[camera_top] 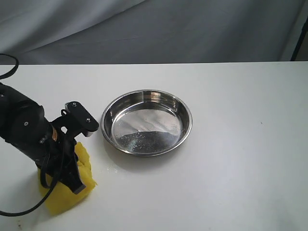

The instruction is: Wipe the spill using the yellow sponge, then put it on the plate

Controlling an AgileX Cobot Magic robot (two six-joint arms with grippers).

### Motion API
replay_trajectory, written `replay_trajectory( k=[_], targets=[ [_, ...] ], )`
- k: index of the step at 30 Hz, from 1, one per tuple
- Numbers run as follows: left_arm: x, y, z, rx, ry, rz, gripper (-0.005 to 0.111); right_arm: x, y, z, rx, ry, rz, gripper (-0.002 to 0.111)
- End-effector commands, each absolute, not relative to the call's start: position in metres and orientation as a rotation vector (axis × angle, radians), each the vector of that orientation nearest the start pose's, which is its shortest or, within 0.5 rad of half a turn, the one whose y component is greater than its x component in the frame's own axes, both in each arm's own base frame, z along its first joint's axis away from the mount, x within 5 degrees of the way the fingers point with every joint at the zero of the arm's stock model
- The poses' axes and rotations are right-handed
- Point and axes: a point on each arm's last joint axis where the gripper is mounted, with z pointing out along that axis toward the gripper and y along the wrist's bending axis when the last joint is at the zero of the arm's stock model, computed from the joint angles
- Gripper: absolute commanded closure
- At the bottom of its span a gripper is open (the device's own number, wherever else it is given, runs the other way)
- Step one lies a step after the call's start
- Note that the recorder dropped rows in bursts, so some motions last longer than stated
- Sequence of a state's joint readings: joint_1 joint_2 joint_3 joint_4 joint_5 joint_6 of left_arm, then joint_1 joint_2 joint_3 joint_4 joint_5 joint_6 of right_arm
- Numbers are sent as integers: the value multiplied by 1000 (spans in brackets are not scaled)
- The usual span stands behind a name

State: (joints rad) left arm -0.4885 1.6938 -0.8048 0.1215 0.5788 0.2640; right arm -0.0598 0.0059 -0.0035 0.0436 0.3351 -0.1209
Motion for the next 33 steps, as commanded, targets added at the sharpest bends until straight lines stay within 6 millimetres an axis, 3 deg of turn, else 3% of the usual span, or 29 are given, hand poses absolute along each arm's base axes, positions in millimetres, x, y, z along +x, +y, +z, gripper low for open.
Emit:
replay_trajectory(
  k=[1, 12, 19, 25, 33],
  targets=[
    [247, -120, 138, 1250, 2742, 147, 106, 54, -3, 183, -24, 1819, -97, 108],
    [252, -97, 142, 1239, 2754, 550, 106, 54, -3, 183, -24, 1819, -97, 108],
    [254, -94, 144, 1219, 2743, 602, 106, 54, -3, 183, -26, 1819, -98, 108],
    [249, -107, 139, 1146, 2800, 361, 106, 54, -3, 183, -26, 1819, -98, 108],
    [239, -125, 136, 1242, 2807, 16, 106, 54, -3, 183, -24, 1819, -97, 108]
  ],
)
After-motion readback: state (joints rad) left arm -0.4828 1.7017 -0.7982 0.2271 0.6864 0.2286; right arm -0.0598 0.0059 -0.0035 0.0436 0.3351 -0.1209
